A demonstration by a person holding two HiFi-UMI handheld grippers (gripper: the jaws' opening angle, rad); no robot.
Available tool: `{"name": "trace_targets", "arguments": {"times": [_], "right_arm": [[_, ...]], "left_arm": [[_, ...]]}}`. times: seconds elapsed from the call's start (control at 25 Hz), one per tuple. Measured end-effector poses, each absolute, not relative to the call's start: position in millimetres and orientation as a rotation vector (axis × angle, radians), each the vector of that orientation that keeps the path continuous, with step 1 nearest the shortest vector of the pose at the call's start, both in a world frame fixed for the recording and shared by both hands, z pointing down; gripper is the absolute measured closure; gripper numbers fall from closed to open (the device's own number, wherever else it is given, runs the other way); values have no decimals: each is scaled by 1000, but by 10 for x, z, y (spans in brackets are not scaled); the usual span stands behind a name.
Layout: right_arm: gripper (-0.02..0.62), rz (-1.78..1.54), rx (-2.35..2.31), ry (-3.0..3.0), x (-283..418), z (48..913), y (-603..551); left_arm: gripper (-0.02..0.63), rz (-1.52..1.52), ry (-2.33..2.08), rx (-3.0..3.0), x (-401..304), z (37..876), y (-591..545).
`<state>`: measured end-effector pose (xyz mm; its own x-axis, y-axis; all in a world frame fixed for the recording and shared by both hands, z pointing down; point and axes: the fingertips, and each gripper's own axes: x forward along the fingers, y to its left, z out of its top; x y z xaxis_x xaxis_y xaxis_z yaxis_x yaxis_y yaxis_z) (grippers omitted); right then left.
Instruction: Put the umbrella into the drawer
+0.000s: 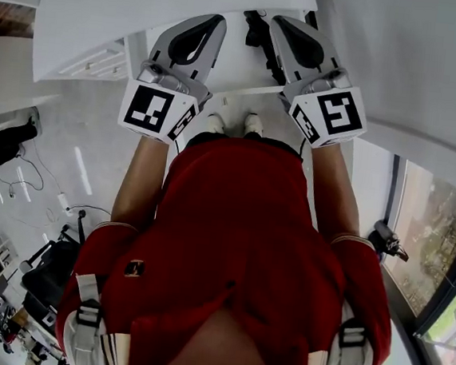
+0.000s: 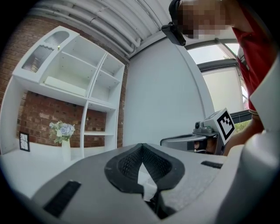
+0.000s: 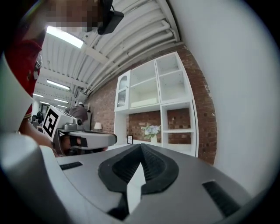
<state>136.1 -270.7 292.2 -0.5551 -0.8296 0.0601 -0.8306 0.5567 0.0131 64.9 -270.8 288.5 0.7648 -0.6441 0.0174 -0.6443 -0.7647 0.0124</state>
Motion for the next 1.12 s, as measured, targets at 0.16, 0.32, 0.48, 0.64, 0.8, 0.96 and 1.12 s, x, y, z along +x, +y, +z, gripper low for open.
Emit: {"name": "trace_targets", "arguments": {"times": [0.16,0.32,0.48,0.64,0.8,0.96,1.12], "right_arm": [[597,-12,1440,-2779,1264,2793,-2574],[597,-26,1453,-2780,1281,2758,-2553],[597,-42,1473,-2769,1291,2748,-2535],[597,-64,1455,-2766,1257,2756,-2522],[598,-59,1449,-2766,1231,2776,-2527],[598,-52,1456,-2760,1245,2788,-2519],[597,-49,1459,-2750,1252,2809,-2538]], "left_arm": [[600,-2,-1056,2953,647,2816,-2663],[600,-15,-1047,2959,663,2791,-2656],[600,-17,-1046,2957,630,2798,-2633],[600,-16,-1051,2952,612,2811,-2637],[600,-12,-1049,2952,596,2815,-2645],[600,-9,-1049,2950,579,2826,-2642],[600,-8,-1045,2948,575,2839,-2666]]}}
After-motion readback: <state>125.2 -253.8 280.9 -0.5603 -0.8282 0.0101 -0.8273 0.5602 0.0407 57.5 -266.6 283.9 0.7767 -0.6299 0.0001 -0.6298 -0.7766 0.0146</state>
